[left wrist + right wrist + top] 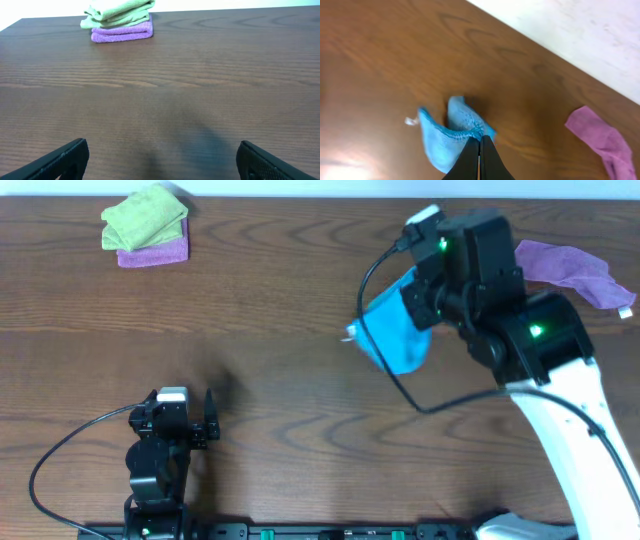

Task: Fold the cloth
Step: 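Lift the blue cloth with the right gripper and drag it toward table center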

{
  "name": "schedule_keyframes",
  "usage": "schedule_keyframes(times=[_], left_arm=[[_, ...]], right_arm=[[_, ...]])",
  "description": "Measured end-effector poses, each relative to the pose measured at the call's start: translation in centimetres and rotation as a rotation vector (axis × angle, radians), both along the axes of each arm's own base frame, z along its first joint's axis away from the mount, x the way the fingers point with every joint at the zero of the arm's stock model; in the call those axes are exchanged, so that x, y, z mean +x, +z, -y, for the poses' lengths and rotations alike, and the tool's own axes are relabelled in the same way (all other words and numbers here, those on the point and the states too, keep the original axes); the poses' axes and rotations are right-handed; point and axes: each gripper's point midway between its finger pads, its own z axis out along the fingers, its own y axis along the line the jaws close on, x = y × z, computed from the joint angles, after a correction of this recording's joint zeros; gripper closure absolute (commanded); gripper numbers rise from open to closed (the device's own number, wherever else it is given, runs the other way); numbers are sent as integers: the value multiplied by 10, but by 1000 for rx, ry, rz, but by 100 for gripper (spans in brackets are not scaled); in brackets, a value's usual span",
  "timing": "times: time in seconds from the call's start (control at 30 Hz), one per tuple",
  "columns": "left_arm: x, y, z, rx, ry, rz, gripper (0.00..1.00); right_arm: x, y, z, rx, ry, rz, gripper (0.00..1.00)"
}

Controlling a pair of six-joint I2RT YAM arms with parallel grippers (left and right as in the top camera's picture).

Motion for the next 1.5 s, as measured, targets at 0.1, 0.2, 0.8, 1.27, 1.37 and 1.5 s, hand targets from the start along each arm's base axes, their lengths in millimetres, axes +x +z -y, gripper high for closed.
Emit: schedule_keyframes(times=[0.1,0.2,0.8,1.27,1.37,1.5], left_arm=[[0,0,0,0,0,0,5],[0,0,0,0,0,0,5],[0,0,0,0,0,0,5],[0,0,0,0,0,0,4],[0,0,0,0,0,0,5],[0,0,0,0,0,0,5]], right_arm=[[-25,20,-8,41,33,34,99],[-47,42,-6,95,49,68,99],[-52,8,-28,133,87,-142,99],[34,-118,-80,48,81,-348,99],[30,-124,-101,102,187,-380,99],[19,-114,-129,194,377,-385,99]])
